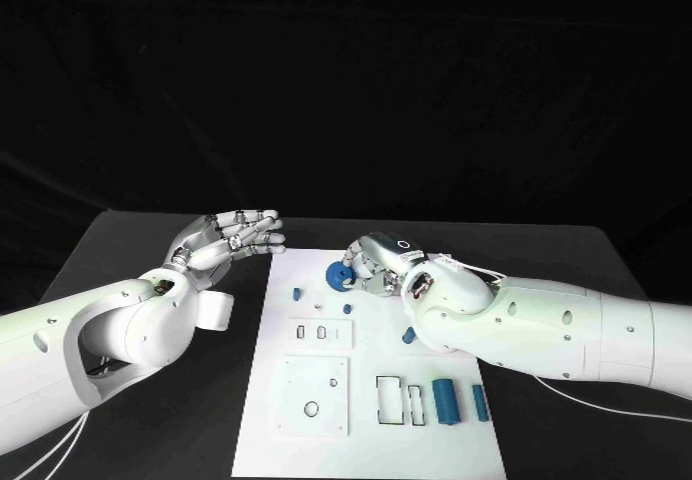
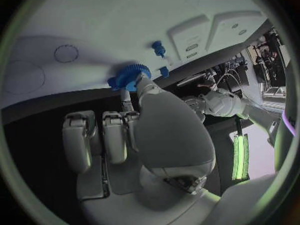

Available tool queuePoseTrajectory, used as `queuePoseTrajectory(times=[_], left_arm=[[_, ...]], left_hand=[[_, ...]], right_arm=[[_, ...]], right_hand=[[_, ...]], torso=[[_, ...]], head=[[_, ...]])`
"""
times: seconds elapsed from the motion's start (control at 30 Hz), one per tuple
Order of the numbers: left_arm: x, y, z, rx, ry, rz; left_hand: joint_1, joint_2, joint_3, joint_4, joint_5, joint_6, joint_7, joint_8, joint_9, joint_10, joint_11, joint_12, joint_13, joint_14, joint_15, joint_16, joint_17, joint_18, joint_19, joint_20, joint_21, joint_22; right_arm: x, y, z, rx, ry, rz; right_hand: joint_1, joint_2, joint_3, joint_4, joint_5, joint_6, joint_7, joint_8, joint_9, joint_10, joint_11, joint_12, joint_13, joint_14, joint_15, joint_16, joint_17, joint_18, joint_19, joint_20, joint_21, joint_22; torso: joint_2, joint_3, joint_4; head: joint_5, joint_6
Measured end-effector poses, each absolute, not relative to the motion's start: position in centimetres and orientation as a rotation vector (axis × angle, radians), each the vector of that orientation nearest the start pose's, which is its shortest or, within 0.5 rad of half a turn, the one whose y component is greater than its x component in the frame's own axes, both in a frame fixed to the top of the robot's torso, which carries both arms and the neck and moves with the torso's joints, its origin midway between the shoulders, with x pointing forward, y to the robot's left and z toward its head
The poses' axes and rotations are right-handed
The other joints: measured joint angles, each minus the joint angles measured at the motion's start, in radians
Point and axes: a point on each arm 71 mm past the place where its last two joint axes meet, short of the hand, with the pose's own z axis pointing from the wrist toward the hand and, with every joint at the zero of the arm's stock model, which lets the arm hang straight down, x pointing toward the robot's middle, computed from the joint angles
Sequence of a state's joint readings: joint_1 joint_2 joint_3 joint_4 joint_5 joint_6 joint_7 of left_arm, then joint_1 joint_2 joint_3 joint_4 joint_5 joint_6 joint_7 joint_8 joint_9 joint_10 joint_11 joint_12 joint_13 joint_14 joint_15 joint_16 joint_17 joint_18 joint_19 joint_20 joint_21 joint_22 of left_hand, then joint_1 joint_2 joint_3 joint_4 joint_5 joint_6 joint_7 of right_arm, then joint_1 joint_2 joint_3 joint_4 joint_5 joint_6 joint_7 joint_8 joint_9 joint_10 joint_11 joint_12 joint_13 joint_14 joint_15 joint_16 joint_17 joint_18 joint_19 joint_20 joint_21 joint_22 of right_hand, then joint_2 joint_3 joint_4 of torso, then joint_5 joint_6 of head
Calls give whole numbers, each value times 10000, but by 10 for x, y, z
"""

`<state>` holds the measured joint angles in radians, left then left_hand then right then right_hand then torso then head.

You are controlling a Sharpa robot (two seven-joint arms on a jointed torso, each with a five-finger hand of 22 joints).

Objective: Assemble the parts on the task board

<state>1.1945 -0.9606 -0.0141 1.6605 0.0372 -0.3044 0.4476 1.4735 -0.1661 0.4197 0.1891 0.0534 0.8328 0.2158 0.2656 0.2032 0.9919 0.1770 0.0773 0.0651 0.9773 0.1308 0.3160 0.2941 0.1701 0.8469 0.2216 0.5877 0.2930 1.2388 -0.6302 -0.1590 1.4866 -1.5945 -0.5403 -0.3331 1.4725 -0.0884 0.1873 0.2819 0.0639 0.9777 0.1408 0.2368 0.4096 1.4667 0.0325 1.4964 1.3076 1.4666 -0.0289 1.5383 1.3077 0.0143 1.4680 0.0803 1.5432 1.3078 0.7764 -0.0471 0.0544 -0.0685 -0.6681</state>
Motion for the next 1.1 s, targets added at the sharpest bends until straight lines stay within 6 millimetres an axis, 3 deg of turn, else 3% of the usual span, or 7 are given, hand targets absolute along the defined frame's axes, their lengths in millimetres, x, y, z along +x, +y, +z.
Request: queuePoseTrajectory(times=[0.2,0.3,0.47,0.53,0.9,1.1], left_arm=[[466,227,-158,-11270,13416,-16250],[466,227,-158,-11271,13417,-16248],[466,227,-158,-11273,13422,-16247],[466,228,-158,-11275,13423,-16245],[466,229,-158,-11288,13427,-16220],[466,229,-158,-11293,13431,-16213]], left_hand=[[0,0,0,0,0,0,0,0,0,0,0,0,0,0,0,0,-1,0,0,0,0,0],[0,0,0,0,0,0,0,0,0,0,0,0,0,0,0,0,-1,0,0,0,0,0],[0,0,0,0,0,0,0,0,0,0,0,0,0,0,0,0,-1,0,0,0,0,0],[0,0,-16,-16,0,0,0,0,0,0,0,0,0,0,0,0,2,-1,0,0,0,0],[0,0,-30,-30,0,0,0,0,0,0,0,0,0,0,0,0,18,0,0,0,0,0],[0,0,-30,-30,0,0,0,0,0,0,0,0,0,0,0,0,17,-1,0,0,0,0]], right_arm=[[481,-114,-194,-1714,15109,5902],[482,-114,-194,-1708,15105,5882],[482,-114,-195,-1710,15116,5886],[482,-114,-195,-1705,15120,5890],[479,-118,-195,-1643,15163,5930],[479,-122,-195,-1530,15236,5949]], right_hand=[[-230,-230,95,38,0,126,-54,66,-31,0,0,-65,0,0,0,0,0,1,0,0,0,-1],[-427,-426,151,65,6,149,-122,-129,-119,-3,111,-174,-1,-3,4,0,-1,0,0,0,0,-1],[-802,-797,203,89,76,-545,106,-590,-351,15,305,-308,-1,15,200,0,-2,0,-36,148,0,-2],[-1010,-838,202,90,39,-604,167,-630,-389,-19,340,-308,-1,-19,235,0,-2,0,11,195,0,-2],[-1675,-876,202,90,38,-605,170,-669,-413,16,375,-308,-2,16,270,0,-2,0,-19,236,0,-3],[-1781,-770,202,90,38,-557,123,-669,-413,17,375,-308,-2,16,269,0,-3,0,-19,236,0,-4]], torso=[[-3,0,0],[-3,-6,-1],[-3,-12,-3],[-3,-12,-2],[1,-6,-7],[2,2,-12]], head=[[-1,10],[0,14],[9,27],[9,30],[7,5],[12,15]])
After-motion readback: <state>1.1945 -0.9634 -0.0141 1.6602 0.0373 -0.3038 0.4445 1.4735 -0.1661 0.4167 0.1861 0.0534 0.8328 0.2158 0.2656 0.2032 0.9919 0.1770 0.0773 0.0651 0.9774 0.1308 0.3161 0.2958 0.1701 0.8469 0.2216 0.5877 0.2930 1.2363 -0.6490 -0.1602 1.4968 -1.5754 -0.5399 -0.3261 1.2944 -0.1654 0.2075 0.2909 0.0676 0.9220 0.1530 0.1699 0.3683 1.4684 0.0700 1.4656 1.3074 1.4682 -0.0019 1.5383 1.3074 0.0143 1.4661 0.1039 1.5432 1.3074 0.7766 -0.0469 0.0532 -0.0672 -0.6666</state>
